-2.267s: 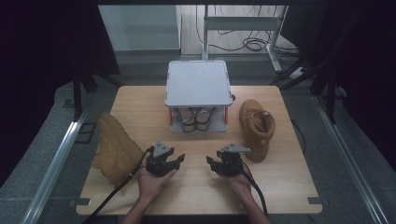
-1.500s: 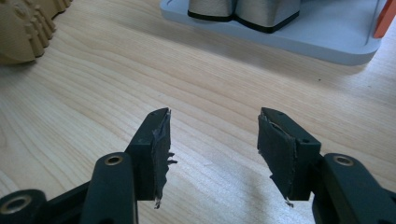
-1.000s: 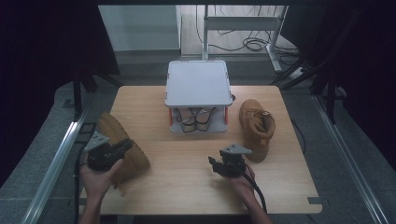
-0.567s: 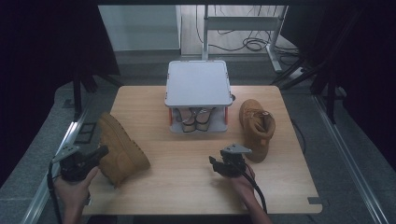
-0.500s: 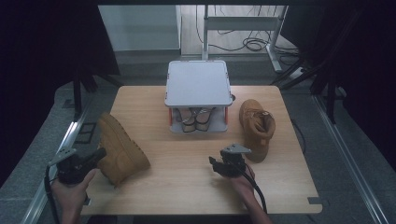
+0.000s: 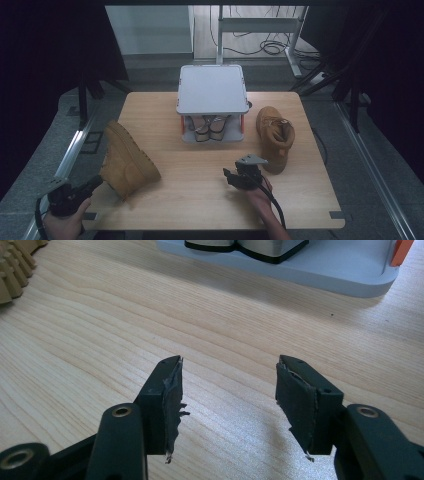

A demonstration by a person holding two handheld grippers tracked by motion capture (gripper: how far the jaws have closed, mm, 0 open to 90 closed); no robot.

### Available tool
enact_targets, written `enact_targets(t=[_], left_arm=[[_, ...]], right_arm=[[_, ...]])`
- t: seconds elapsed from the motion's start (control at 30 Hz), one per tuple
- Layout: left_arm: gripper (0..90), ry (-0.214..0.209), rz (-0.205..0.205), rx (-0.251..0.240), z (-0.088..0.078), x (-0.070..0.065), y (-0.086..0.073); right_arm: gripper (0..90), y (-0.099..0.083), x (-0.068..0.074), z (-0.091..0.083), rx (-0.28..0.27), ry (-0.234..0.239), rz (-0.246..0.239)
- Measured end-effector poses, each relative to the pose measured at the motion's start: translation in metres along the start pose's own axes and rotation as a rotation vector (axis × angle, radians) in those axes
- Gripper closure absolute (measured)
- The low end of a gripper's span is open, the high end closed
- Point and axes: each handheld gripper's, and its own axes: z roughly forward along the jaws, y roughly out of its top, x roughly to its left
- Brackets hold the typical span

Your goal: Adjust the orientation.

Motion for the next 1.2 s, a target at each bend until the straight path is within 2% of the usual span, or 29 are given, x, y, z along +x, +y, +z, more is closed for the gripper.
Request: enact_targets(t=[0.23, 0.53, 0.7, 0.87, 1.2], left_arm=[[87.8, -0.008, -0.011, 0.018, 0.003, 0.002, -0.008], [87.7, 0.000, 0.006, 0.037, 0.002, 0.000, -0.014], [87.6, -0.006, -0.010, 0.064, 0.010, 0.002, -0.021], [88.0, -0.020, 0.005, 0.082, 0.022, -0.004, -0.019], [88.2, -0.025, 0.000, 0.082, 0.023, -0.002, -0.018]], right_arm=[[44.4, -0.001, 0.001, 0.002, 0.008, 0.001, -0.003], [44.4, -0.002, -0.001, 0.002, 0.016, -0.011, -0.002], [44.4, -0.002, 0.000, 0.003, 0.015, -0.009, -0.015], [44.4, -0.002, 0.000, 0.004, 0.016, -0.009, -0.015], [44.1, -0.002, 0.000, 0.004, 0.018, -0.005, -0.016]])
